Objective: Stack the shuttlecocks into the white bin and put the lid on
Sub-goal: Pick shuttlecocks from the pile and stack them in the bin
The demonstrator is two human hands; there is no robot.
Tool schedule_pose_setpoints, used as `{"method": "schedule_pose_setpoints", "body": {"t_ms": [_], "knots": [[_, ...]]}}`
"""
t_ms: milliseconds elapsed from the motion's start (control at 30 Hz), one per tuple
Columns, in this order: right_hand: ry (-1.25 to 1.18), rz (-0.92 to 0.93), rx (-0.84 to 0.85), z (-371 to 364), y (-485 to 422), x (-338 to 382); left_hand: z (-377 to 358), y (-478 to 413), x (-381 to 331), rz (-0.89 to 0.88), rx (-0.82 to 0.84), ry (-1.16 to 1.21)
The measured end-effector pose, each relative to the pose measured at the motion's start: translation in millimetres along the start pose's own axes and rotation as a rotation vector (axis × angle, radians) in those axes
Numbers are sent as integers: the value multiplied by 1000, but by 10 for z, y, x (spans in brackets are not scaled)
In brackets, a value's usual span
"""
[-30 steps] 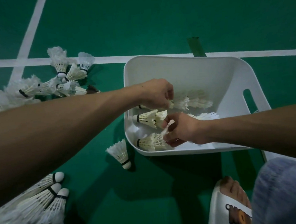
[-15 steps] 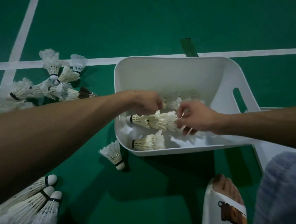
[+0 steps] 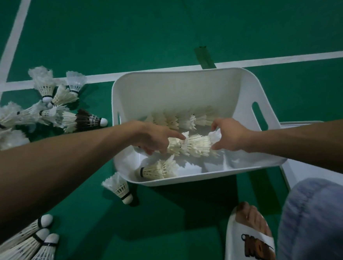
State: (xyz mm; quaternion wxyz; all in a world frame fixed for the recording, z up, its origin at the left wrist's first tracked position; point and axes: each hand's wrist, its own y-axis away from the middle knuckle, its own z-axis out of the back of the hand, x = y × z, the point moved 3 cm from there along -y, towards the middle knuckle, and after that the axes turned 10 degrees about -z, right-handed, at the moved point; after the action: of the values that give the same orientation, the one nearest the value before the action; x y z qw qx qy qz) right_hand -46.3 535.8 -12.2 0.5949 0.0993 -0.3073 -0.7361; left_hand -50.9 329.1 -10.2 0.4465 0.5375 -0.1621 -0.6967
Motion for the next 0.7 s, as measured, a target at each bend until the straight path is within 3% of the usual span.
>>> {"method": "schedule_pose_setpoints", "body": {"t_ms": [267,500,600,700], "knots": [[-141,-40,-144,204,-188,77,56,-58,-69,2,-44,-28],[-359,-159,-14,-30,-245,-158,33,-107,24,-4,-14,-102],[-340,-136,21,100,-219,-124,64,-83,-17,-25,-21,-130],[-158,-70,20,257,-119,-42,118,-33,-64,-64,-82,-286]]}}
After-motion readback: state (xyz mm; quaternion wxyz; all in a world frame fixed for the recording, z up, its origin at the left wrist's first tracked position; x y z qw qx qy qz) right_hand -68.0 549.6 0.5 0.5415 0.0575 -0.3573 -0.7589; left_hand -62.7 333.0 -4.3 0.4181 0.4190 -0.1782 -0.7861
